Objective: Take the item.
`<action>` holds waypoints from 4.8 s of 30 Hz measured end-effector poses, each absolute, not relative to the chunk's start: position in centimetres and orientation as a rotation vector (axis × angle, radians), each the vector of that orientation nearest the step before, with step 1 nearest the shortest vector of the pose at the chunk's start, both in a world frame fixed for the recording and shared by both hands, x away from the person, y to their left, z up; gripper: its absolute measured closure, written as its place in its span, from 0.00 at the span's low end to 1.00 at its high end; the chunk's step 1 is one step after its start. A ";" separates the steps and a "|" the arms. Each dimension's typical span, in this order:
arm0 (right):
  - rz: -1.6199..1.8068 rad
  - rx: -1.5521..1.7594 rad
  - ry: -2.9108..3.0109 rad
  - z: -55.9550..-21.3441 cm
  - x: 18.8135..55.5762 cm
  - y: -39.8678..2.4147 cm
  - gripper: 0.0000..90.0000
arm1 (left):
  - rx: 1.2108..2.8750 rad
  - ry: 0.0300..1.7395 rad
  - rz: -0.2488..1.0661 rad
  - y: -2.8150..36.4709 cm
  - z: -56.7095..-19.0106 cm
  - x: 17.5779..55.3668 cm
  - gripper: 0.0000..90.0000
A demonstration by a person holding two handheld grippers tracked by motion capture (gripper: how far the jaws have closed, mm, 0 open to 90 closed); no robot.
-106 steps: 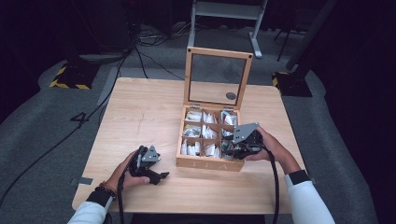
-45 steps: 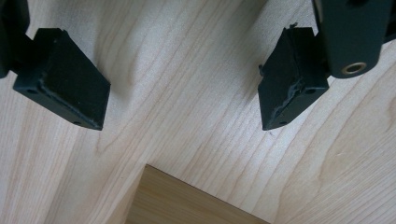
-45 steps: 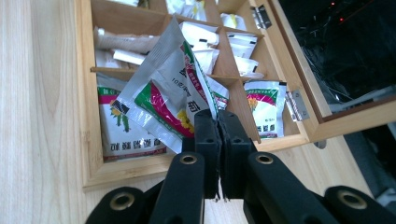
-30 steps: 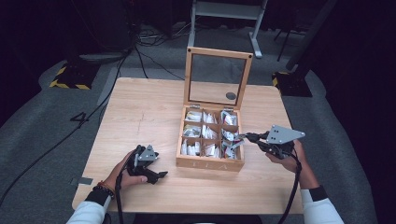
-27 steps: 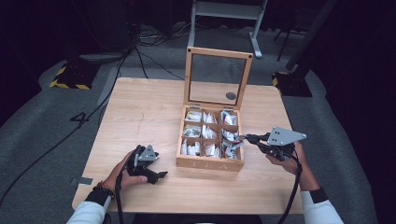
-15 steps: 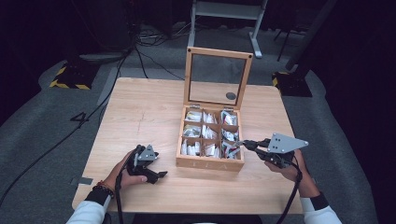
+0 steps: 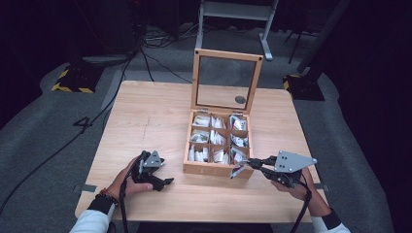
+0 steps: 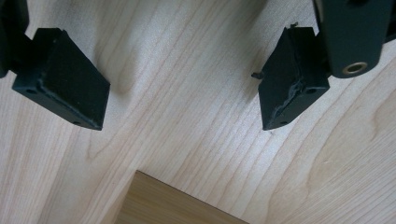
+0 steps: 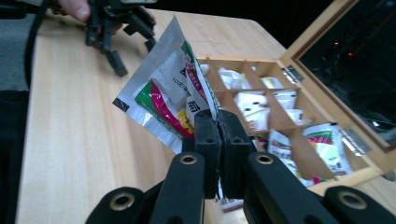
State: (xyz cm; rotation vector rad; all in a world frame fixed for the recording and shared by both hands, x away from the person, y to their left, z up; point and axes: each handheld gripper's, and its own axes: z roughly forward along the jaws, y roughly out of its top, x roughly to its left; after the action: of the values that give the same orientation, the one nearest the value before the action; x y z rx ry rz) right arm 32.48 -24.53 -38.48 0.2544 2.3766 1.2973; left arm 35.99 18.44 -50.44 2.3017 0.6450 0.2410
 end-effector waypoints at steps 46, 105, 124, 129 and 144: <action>1.056 0.275 2.742 -46.2 31.5 -20.0 0.98 | 2.302 0.651 0.240 18.5 -50.4 36.0 0.19; 1.221 0.740 2.288 -39.9 39.0 -28.2 0.41 | 2.148 0.729 0.403 17.5 -43.9 40.1 0.24; 1.177 0.924 2.222 -39.0 44.7 -28.6 0.39 | 2.122 0.748 0.442 13.8 -40.8 45.8 0.24; 1.186 0.965 2.197 -38.7 45.7 -28.8 0.41 | 2.118 0.752 0.438 12.7 -40.7 47.1 0.24; 1.165 1.014 2.198 -38.9 49.7 -26.8 0.42 | 2.072 0.850 0.438 11.6 -40.8 51.1 0.24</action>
State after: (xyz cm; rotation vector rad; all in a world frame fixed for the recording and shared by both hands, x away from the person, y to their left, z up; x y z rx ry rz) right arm 49.69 -26.77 -38.86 1.0144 2.1980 1.1654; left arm 51.14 11.61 -40.82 2.0724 0.8500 0.4383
